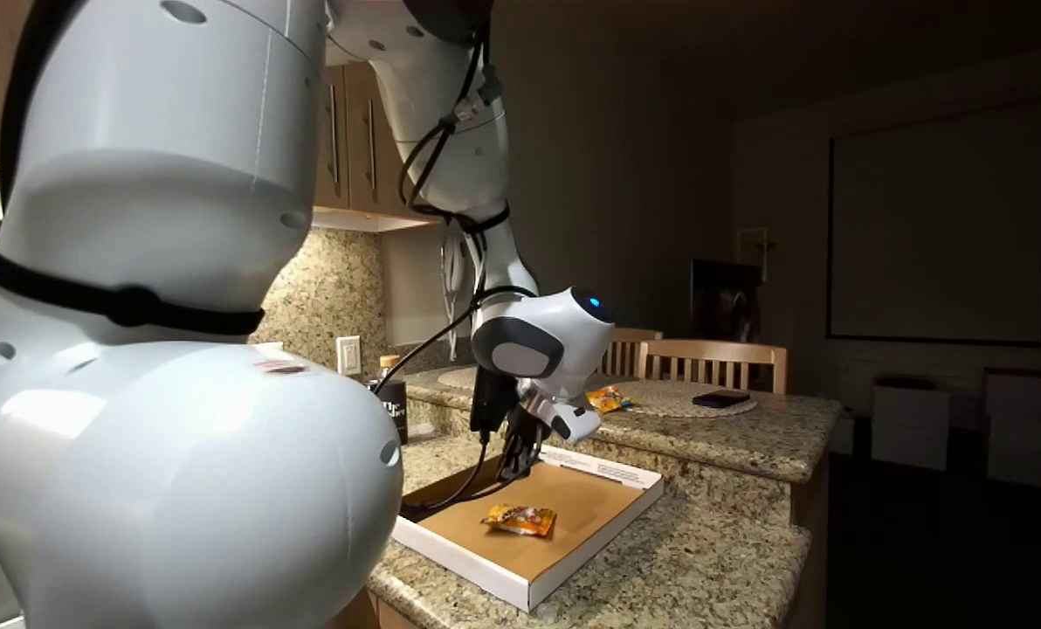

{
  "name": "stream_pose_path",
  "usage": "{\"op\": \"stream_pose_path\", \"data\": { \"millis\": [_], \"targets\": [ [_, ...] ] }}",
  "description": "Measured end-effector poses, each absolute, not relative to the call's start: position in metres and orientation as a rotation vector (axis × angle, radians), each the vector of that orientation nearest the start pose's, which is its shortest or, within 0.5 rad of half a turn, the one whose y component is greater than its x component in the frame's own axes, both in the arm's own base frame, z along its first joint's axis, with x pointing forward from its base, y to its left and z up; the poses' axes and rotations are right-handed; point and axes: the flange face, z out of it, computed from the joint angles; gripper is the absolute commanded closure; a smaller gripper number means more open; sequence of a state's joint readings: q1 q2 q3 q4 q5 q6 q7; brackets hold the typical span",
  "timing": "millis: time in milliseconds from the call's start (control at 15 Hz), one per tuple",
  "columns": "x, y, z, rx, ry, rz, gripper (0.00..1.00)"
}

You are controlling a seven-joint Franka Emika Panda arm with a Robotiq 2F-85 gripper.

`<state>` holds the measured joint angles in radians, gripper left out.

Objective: Put the orange packets in the box

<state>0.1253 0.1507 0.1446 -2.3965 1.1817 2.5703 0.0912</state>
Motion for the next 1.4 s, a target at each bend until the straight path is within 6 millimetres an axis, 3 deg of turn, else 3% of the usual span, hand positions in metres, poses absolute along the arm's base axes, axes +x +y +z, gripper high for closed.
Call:
{"op": "stream_pose_path", "data": {
  "millis": [267,467,933,1400],
  "targets": [
    [0.481,0.119,0.267,-2.293,0.961,0.083,0.17],
    [0.487,0.118,0.294,-2.253,0.948,0.01,0.02],
    [0.53,0.124,0.371,-2.112,1.003,-0.307,0.0],
    [0.596,0.132,0.399,-2.02,1.094,-0.582,0.0]
  ]
}}
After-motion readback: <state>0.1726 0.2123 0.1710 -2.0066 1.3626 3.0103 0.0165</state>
